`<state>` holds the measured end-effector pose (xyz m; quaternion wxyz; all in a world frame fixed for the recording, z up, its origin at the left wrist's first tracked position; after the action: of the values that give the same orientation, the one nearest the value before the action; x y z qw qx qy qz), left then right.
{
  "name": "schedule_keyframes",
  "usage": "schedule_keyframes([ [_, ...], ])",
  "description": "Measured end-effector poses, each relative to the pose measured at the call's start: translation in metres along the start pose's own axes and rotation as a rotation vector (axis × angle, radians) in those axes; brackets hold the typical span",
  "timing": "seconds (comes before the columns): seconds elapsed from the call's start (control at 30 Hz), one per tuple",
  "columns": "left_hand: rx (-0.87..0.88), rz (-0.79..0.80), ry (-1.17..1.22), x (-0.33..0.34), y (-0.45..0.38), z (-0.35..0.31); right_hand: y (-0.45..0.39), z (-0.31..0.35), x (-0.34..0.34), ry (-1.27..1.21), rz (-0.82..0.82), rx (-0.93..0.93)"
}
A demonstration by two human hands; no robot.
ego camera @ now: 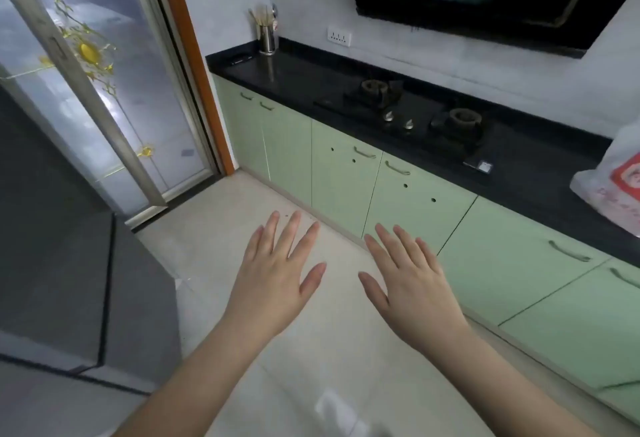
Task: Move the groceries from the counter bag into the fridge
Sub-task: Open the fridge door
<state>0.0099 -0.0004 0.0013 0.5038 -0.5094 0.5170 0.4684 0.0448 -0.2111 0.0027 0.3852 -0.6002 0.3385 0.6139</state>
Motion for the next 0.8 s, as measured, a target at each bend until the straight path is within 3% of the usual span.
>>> schedule_keyframes([
  [0.27, -0.101, 0.059, -0.05, 0.025, -0.07, 0.002, -0.077, -0.049, 0.032, -0.033, 0.036, -0.087],
  [0.53, -0.339, 0.122, -0.045, 0.035, -0.118, -0.007, -0.161, -0.094, 0.04, -0.07, 0.083, -0.227],
  [0.8, -0.549, 0.128, -0.015, 0.041, -0.111, 0.024, -0.225, -0.072, 0.05, -0.119, 0.095, -0.421],
])
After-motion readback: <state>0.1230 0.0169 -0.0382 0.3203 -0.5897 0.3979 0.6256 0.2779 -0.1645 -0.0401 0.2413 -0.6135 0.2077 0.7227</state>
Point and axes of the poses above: each hand's wrist, its own y-axis away from the middle knuckle, its own x-axis out of the palm, z = x × y, the point moved 1 cm from there along -y, towards the middle knuckle, and after that the axes turned 6 degrees about z, right-handed, at the moved point
